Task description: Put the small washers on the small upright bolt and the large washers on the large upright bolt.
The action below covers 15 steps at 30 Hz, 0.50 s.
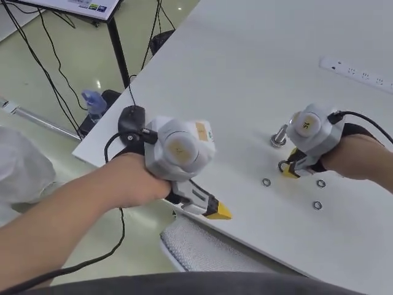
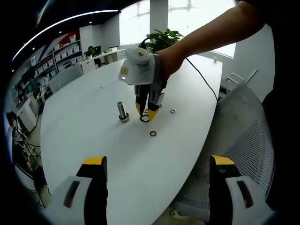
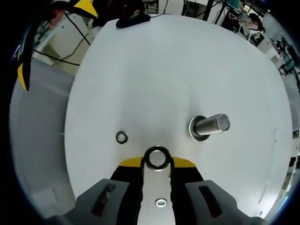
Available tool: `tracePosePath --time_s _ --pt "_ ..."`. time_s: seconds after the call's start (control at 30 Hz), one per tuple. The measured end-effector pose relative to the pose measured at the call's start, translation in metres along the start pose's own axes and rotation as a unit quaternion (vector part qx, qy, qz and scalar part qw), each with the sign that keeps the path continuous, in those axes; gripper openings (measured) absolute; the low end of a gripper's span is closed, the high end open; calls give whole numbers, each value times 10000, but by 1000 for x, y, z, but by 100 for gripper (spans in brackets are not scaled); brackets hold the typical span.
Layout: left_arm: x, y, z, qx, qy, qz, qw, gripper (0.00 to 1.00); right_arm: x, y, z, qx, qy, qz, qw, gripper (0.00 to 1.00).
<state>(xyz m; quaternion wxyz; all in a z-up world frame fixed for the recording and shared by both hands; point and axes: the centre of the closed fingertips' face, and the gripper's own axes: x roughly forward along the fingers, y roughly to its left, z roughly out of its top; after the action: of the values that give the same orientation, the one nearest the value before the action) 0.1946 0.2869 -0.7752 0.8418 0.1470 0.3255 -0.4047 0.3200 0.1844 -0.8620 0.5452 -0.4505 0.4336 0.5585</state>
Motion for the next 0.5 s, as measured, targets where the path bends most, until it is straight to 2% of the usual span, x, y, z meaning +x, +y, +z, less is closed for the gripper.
tracePosePath --time_s 0.17,0.23,0.5 --pt "2 1 3 41 1 -4 10000 90 -11 -6 -6 79 23 -25 10000 21" --pt "2 2 4 34 -18 0 10000 90 -17 -7 -5 173 -6 33 9998 21" --pt "5 -1 4 85 37 -57 9999 90 -39 -21 3 312 -94 -81 9994 21"
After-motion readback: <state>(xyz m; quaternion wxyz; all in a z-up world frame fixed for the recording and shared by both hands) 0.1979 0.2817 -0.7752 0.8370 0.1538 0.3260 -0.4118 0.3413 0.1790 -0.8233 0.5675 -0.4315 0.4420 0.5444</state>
